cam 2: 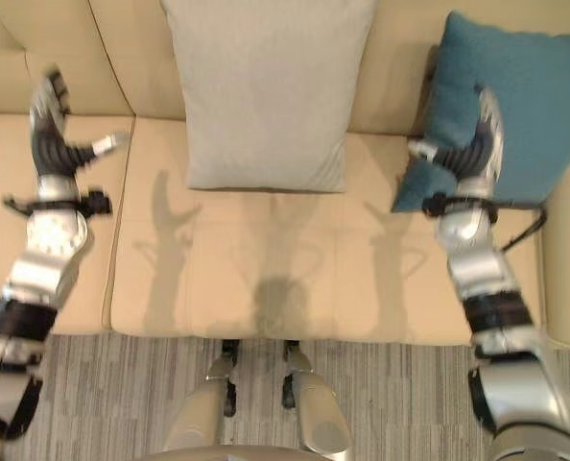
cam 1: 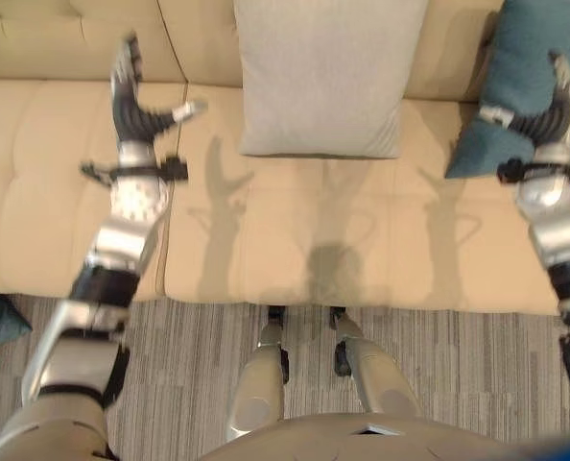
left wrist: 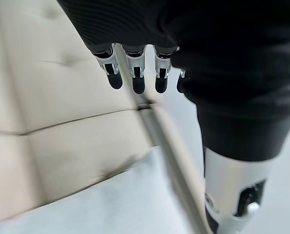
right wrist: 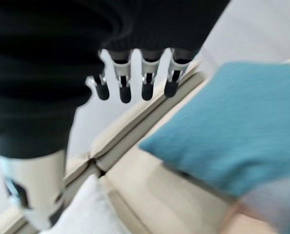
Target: Pick up all the scattered cushions and arrange them neatly on the sofa.
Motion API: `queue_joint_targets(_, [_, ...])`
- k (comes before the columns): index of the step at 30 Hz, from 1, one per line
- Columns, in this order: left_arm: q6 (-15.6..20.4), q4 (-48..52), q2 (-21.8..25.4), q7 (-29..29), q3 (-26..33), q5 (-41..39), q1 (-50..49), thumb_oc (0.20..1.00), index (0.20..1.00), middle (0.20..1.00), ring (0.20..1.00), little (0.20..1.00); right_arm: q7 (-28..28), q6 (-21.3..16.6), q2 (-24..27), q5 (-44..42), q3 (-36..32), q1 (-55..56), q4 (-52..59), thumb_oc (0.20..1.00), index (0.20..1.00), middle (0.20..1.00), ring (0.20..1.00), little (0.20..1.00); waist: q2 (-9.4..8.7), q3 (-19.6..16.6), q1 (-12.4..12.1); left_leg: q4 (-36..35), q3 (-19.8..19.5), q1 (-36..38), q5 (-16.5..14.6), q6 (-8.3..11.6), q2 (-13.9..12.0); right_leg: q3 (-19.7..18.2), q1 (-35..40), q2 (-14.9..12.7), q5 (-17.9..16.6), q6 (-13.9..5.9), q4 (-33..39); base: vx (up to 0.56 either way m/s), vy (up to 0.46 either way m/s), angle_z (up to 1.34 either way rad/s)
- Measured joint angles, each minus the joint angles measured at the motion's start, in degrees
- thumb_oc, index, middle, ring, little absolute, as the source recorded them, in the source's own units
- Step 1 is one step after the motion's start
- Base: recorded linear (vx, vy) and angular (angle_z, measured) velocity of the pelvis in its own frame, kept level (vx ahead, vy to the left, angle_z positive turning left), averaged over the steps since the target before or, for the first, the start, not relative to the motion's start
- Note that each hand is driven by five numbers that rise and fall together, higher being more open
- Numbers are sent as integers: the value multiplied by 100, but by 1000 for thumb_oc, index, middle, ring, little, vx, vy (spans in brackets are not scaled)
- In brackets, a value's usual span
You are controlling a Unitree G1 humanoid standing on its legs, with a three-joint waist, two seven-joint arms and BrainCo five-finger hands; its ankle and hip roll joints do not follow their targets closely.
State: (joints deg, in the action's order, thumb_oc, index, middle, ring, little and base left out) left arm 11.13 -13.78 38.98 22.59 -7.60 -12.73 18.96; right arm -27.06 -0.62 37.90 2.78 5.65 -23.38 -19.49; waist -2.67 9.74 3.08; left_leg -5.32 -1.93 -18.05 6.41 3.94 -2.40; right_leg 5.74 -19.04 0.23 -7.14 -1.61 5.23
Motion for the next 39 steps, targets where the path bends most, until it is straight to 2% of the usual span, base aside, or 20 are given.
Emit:
queue_joint_targets(4, [-130, 167, -327, -473, 421, 529, -1648, 1000, 1000, 1000, 1000, 1000, 431, -124, -870, 324, -302, 1473, -29, 1000, 1000, 1000, 1000, 1000, -114, -210, 61, -2, 127, 452, -123, -60, -12, -94, 405, 10, 96, 29, 3, 66, 21, -14])
queue_joint_targets(5, [-206, 21, -527, -610, 461, 572, -2133, 1000, 1000, 1000, 1000, 1000, 626, -115, -970, 338, -236, 1899, -441, 1000, 1000, 1000, 1000, 1000, -87, -303, 62, -3, 142, 645, -166, -102, -4, -134, 587, 0, 138, 4, 5, 25, 16, -11])
queue_joint_targets(8, [-399, -659, -950, -900, 462, 768, -2667, 1000, 1000, 1000, 1000, 1000, 919, -76, -1091, 412, -158, 2315, -1295, 1000, 1000, 1000, 1000, 1000, -2, -565, 69, -10, 170, 921, -246, -177, 26, -160, 854, -26, 188, 16, 10, -3, 16, -5])
queue_joint_targets(10, [-454, -1489, -1025, -1015, 299, 1039, -2667, 1000, 1000, 1000, 1000, 1000, 1069, -106, -1199, 529, -20, 2260, -1908, 1000, 1000, 1000, 1000, 1000, 17, -686, 77, -4, 230, 1023, -240, -188, 32, -184, 935, -31, 181, 14, 12, -18, 15, -10])
queue_joint_targets(15, [-626, -3943, -1669, -1102, -185, 1604, -2509, 1000, 1000, 1000, 1000, 1000, 1340, -153, -1462, 557, 609, 2242, -3317, 1000, 1000, 1000, 1000, 1000, 134, -953, 109, -28, 316, 1347, -310, -218, 31, -242, 1223, -36, 209, 13, 34, -28, 5, -7])
queue_joint_targets(16, [-706, -4834, -1885, -1135, -371, 1699, -2326, 1000, 1000, 1000, 1000, 1000, 1407, -152, -1565, 580, 813, 2181, -3775, 1000, 1000, 1000, 1000, 1000, 145, -949, 103, -30, 323, 1504, -308, -246, 27, -250, 1376, -32, 219, 28, 35, 0, 0, 0])
queue_joint_targets(17, [-754, -5117, -1984, -1142, -467, 1809, -2331, 1000, 1000, 1000, 1000, 1000, 1444, -147, -1616, 596, 875, 2223, -3934, 1000, 1000, 1000, 1000, 1000, 155, -965, 113, -32, 324, 1575, -351, -288, 25, -250, 1457, -27, 239, 56, 34, -3, -24, -3])
queue_joint_targets(23, [-814, -5184, -2059, -1150, -575, 1914, -2464, 1000, 1000, 1000, 1000, 1000, 1534, -171, -1749, 658, 842, 2369, -4388, 1000, 1000, 1000, 1000, 1000, 140, -952, 78, -34, 297, 1736, -395, -272, -35, -217, 1675, 14, 238, 63, 7, -41, -71, 5])
queue_joint_targets(29, [-846, -5284, -2119, -1152, -591, 2025, -2410, 1000, 1000, 1000, 1000, 1000, 1542, -144, -2011, 640, 824, 2499, -4916, 1000, 1000, 1000, 1000, 1000, 144, -842, 66, 50, 236, 1694, -346, -275, -196, -3, 1726, 155, 312, 240, 33, -134, -55, 16])
queue_joint_targets(31, [-847, -5285, -2209, -1159, -590, 2025, -2292, 1000, 1000, 1000, 1000, 1000, 1540, -141, -2000, 641, 828, 2436, -4914, 1000, 1000, 1000, 1000, 1000, 172, -641, 37, 447, 230, 1561, -423, -125, -194, 3, 1719, 154, 334, 319, 33, -246, 20, 6])
queue_joint_targets(33, [-848, -5297, -2299, -1184, -590, 2024, -2148, 1000, 1000, 1000, 1000, 1000, 1534, -140, -1989, 640, 861, 2350, -4905, 1000, 1000, 1000, 1000, 1000, 93, -493, 35, 783, 181, 1338, -445, 74, -68, 32, 1614, 58, 207, 588, 37, -158, 68, -1])
queue_joint_targets(35, [-846, -5324, -2295, -1247, -580, 2019, -1949, 1000, 1000, 1000, 1000, 1000, 1524, -157, -2047, 641, 933, 2297, -4901, 1000, 1000, 1000, 1000, 1000, -125, -434, 96, 1677, 143, 1162, -942, 28, 224, 80, 1575, -268, 165, 583, 22, -105, 102, 12])
queue_joint_targets(37, [-838, -5306, -2350, -1273, -586, 2020, -1871, 1000, 1000, 1000, 1000, 1000, 1529, -120, -2024, 641, 931, 2326, -4918, 1000, 1000, 1000, 1000, 1000, -19, -441, 230, 1661, 141, 1540, -1129, -23, 215, 121, 1607, -287, 118, 484, 1, -137, 131, 22])
queue_joint_targets(39, [-838, -5276, -2482, -1276, -729, 2021, -1712, 1000, 1000, 1000, 1000, 1000, 1540, -95, -1979, 641, 917, 2245, -4932, 1000, 1000, 1000, 1000, 1000, 347, -456, 391, 696, 157, 1986, -1234, -184, 97, 222, 1453, -200, 41, 340, -60, -171, 163, 22])
